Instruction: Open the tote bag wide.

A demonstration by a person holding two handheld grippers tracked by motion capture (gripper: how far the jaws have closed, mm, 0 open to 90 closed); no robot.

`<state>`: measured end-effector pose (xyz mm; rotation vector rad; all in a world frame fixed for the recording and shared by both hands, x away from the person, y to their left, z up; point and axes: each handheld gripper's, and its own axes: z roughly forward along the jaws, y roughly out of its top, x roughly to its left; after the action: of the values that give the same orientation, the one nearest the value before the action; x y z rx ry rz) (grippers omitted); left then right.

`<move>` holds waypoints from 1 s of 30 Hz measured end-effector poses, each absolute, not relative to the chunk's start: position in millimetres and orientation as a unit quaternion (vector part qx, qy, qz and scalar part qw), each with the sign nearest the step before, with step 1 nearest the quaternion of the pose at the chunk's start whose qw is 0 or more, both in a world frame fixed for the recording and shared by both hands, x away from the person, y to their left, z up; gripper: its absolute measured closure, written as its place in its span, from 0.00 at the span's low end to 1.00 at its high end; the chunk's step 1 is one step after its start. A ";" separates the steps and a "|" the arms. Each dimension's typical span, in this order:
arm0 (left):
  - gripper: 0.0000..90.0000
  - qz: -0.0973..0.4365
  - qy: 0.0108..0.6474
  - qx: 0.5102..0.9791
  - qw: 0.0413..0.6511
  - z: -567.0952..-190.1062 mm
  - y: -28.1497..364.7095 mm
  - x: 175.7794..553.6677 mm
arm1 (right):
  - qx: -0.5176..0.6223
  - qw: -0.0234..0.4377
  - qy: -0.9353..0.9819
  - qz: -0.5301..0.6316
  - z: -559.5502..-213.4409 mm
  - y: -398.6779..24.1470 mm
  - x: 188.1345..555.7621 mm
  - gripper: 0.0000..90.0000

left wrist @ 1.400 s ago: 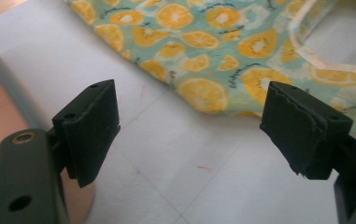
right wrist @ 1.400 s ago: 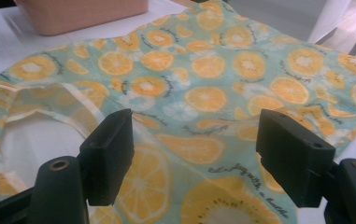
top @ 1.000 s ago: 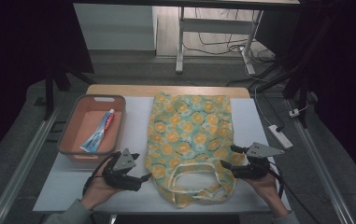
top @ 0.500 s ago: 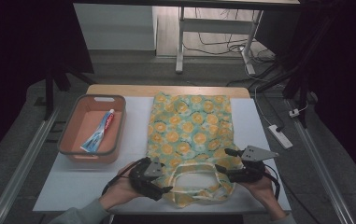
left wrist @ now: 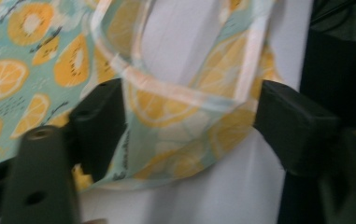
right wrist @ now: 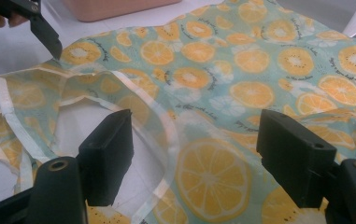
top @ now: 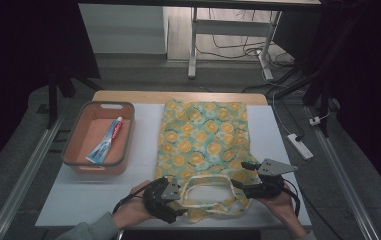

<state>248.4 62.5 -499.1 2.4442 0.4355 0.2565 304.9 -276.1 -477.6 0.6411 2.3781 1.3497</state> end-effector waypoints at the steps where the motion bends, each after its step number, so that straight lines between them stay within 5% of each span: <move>1: 0.36 0.096 0.166 0.928 0.320 -500.0 63.1 250.0 | 0.224 0.166 0.835 0.474 -477.6 -276.1 304.8 0.30; 9: 0.96 0.090 0.177 0.919 0.342 -496.3 70.1 257.3 | 0.219 0.161 0.838 0.474 -475.9 -276.5 304.1 0.30; 25: 0.99 0.119 0.214 0.866 0.436 -457.5 106.7 252.5 | 0.141 0.114 0.887 0.424 -459.8 -262.0 277.0 0.12; 30: 0.99 0.135 0.223 0.850 0.457 -448.3 118.9 251.6 | 0.126 0.156 0.898 0.392 -460.2 -253.2 270.6 0.08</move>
<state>251.6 118.9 -448.3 2.0956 0.5492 0.3325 270.6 -253.2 -460.2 0.3595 2.5699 1.1233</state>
